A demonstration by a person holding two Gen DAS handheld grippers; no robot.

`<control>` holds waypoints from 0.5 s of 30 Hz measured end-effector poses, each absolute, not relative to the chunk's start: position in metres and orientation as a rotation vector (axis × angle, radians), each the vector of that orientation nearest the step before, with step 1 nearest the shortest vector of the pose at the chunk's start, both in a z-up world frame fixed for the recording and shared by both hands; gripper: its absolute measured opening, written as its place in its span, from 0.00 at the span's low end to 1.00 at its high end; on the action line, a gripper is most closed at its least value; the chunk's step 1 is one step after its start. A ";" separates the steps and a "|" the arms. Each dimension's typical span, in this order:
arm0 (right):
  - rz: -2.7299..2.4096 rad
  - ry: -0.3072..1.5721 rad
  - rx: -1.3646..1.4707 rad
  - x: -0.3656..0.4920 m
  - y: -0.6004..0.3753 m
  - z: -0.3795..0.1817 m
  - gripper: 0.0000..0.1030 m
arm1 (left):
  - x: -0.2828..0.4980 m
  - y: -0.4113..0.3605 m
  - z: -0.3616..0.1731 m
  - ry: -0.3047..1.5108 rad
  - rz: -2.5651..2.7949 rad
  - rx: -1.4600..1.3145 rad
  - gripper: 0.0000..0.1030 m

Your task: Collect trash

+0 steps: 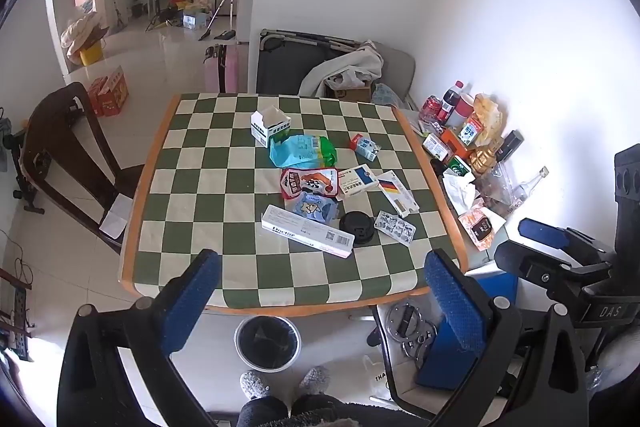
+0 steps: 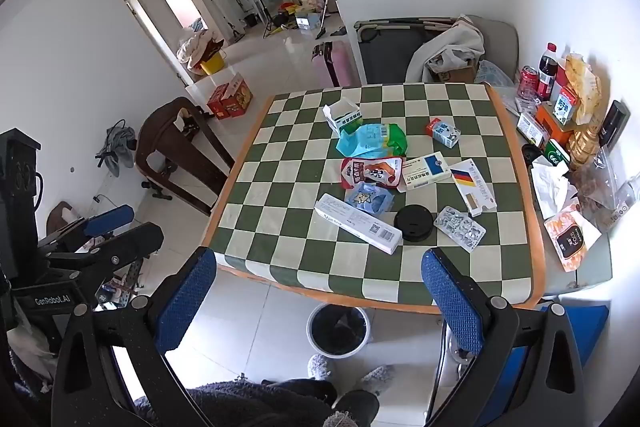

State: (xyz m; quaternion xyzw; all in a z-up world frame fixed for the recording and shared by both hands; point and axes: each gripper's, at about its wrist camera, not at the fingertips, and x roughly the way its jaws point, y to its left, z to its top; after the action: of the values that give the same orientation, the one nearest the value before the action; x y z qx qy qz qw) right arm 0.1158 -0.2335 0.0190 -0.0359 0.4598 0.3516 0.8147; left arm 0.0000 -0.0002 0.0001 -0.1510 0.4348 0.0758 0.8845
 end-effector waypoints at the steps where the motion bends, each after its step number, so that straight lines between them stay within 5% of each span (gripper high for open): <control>1: 0.751 0.981 -0.078 0.116 -0.233 0.019 1.00 | 0.000 0.000 0.000 0.905 0.155 -0.324 1.00; 15: 0.750 0.986 -0.082 0.117 -0.229 0.016 1.00 | 0.000 0.000 0.000 0.899 0.156 -0.324 1.00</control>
State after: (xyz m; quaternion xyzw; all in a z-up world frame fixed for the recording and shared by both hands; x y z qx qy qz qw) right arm 0.1174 -0.2290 0.0162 -0.0383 0.4618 0.3513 0.8136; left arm -0.0003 0.0001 0.0000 -0.1558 0.4321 0.0749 0.8851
